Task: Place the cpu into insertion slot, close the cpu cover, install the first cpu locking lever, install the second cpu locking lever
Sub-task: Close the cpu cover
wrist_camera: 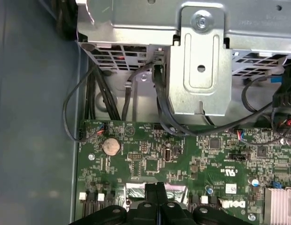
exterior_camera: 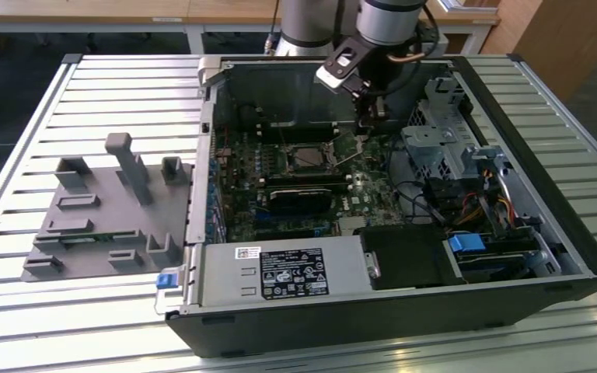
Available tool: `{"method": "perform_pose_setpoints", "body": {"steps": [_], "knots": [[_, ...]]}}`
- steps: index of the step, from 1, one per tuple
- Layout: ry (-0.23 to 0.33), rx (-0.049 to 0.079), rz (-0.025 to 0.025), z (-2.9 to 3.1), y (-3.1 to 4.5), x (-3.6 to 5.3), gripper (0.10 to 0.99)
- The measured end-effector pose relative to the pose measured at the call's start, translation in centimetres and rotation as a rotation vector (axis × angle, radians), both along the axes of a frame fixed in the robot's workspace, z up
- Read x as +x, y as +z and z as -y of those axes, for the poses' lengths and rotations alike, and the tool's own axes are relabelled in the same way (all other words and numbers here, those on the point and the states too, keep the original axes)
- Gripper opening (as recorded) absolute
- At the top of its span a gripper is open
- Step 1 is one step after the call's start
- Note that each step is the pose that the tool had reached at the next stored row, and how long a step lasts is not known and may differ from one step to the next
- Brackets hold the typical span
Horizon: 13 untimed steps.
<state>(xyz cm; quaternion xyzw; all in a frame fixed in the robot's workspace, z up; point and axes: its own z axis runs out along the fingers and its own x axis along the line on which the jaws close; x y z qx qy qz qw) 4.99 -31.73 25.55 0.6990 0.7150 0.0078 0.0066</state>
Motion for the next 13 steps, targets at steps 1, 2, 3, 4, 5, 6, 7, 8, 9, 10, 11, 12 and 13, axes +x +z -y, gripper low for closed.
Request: {"method": "perform_pose_setpoints", "body": {"steps": [1, 2, 3, 4, 5, 6, 7, 8, 9, 10, 11, 12, 13], "knots": [[0.000, 0.000, 0.0000, -0.03, -0.04, 0.10, 0.122], [0.000, 0.000, 0.0000, -0.07, -0.09, 0.19, 0.122], [0.000, 0.000, -0.0001, -0.11, -0.14, 0.28, 0.122], [0.000, 0.000, 0.0000, -0.16, -0.19, 0.36, 0.122], [0.000, 0.000, 0.0000, -0.22, -0.24, 0.45, 0.122], [0.000, 0.000, 0.0000, -0.29, -0.28, 0.53, 0.122], [0.000, 0.000, 0.0000, -0.35, -0.33, 0.62, 0.122], [0.000, 0.000, 0.0001, -0.40, -0.37, 0.70, 0.122], [0.000, 0.000, 0.0001, -0.43, -0.41, 0.79, 0.122], [0.000, 0.000, 0.0000, -0.45, -0.45, 0.88, 0.122], [0.000, 0.000, 0.0000, -0.47, -0.48, 0.98, 0.122], [0.000, 0.000, 0.0000, -0.49, -0.51, 1.08, 0.122], [0.000, 0.000, 0.0000, -0.51, -0.54, 1.19, 0.122]]}}
